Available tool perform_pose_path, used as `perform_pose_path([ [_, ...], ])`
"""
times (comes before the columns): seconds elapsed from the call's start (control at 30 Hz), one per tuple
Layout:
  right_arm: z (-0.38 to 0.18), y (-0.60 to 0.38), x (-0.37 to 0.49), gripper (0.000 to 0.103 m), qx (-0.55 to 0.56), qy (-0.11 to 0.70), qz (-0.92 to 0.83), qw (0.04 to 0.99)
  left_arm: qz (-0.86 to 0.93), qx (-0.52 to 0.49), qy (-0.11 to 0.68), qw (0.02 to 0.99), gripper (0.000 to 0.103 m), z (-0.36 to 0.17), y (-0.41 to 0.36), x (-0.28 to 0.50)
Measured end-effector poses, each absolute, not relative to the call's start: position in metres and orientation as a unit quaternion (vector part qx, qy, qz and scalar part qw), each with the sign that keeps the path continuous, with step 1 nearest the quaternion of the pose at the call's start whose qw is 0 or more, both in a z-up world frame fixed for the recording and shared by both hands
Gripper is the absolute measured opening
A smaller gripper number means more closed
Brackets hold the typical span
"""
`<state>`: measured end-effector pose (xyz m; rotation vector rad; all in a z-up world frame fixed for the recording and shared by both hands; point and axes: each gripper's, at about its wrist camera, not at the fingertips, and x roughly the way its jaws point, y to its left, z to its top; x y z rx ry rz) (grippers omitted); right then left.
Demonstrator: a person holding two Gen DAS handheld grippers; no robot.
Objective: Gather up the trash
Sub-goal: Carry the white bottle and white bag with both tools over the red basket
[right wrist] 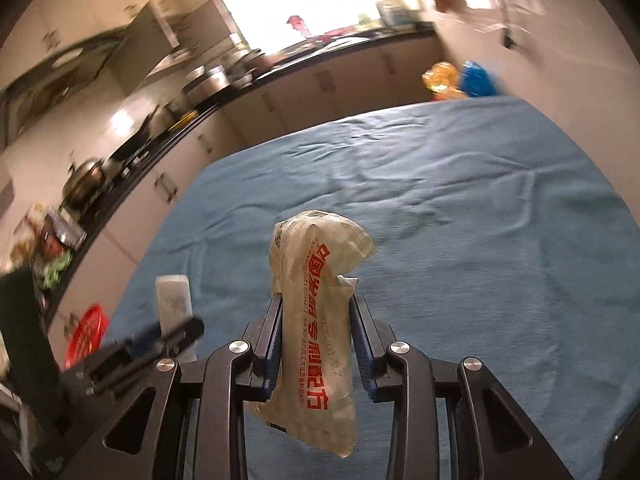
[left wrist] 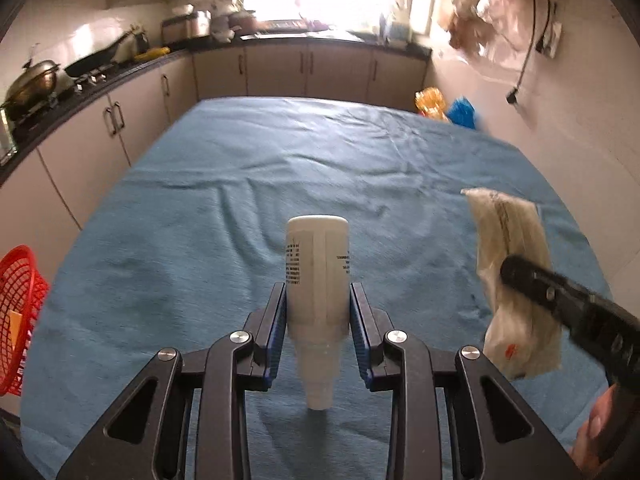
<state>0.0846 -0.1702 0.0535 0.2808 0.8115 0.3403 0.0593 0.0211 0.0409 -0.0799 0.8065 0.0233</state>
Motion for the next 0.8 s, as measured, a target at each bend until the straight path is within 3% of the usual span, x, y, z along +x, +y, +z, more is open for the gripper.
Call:
perform_pose_path([
  [0.8,0.054,-0.145,0.072,0.034,0.093,0.362,0.201,0.906,0.050,-0.044,0.338,0.939,0.029,0.053,0.034,0.047],
])
